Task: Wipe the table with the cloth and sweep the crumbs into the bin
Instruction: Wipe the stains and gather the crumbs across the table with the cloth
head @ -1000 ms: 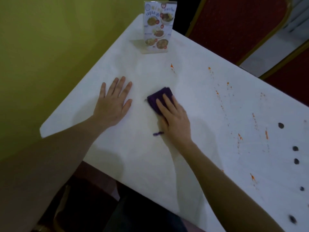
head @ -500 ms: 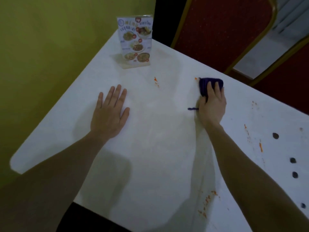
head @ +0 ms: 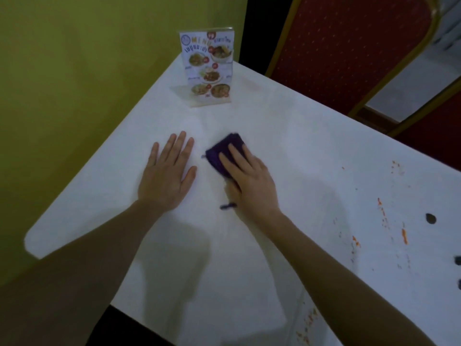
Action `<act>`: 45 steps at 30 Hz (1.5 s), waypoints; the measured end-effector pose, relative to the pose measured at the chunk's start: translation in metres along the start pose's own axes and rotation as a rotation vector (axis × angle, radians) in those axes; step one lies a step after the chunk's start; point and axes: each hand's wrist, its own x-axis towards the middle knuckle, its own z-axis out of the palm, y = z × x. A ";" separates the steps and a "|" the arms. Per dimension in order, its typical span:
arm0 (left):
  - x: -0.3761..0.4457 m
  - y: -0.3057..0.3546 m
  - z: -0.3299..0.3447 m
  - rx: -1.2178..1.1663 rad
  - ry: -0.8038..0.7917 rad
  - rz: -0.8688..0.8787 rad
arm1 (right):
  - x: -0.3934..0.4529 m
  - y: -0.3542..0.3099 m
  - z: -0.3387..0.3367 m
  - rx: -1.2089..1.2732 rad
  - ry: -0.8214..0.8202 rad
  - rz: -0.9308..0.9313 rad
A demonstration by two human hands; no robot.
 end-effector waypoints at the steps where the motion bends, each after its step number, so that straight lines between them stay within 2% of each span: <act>1: 0.000 0.001 0.000 -0.002 0.001 0.002 | -0.018 0.008 -0.004 -0.007 0.004 -0.006; 3: 0.000 0.001 0.000 -0.008 0.004 0.003 | -0.046 0.033 -0.015 -0.034 0.046 0.026; 6: 0.002 0.000 0.000 -0.010 0.004 -0.005 | -0.053 0.072 -0.034 -0.063 0.088 0.205; 9: 0.001 0.000 -0.001 -0.008 0.005 -0.002 | -0.012 0.087 -0.039 -0.054 0.132 0.426; 11: 0.000 0.000 -0.001 -0.008 0.003 0.003 | 0.026 0.078 -0.034 -0.031 0.162 0.498; 13: 0.000 0.000 -0.001 -0.008 -0.006 0.010 | 0.056 0.056 -0.024 -0.015 0.150 0.485; 16: -0.001 -0.001 -0.003 -0.004 -0.014 0.008 | 0.063 0.016 -0.004 -0.014 0.111 0.308; 19: -0.001 0.000 -0.005 -0.017 -0.023 0.005 | 0.026 -0.010 0.005 -0.031 0.045 0.152; 22: -0.002 0.000 -0.006 -0.022 -0.035 0.009 | -0.023 0.000 -0.003 -0.046 0.029 0.133; 26: 0.000 -0.003 -0.006 -0.035 -0.034 0.012 | -0.039 0.050 -0.026 -0.071 0.107 0.382; 29: 0.001 -0.003 -0.006 -0.043 -0.024 0.022 | 0.007 0.081 -0.037 -0.076 0.177 0.612; 31: 0.000 -0.002 -0.007 -0.041 -0.027 0.017 | 0.053 0.092 -0.037 -0.077 0.194 0.656; 34: 0.000 0.000 -0.008 -0.042 -0.037 0.011 | 0.120 0.087 -0.033 -0.045 0.155 0.642; 38: 0.000 -0.001 -0.007 -0.037 -0.047 0.001 | 0.169 0.065 -0.021 -0.052 0.032 0.412; 43: -0.001 -0.001 -0.007 -0.048 -0.048 0.005 | 0.128 0.068 -0.018 -0.053 -0.042 0.181; 45: 0.001 -0.001 -0.008 -0.051 -0.050 0.003 | 0.110 0.081 -0.026 -0.083 -0.049 0.166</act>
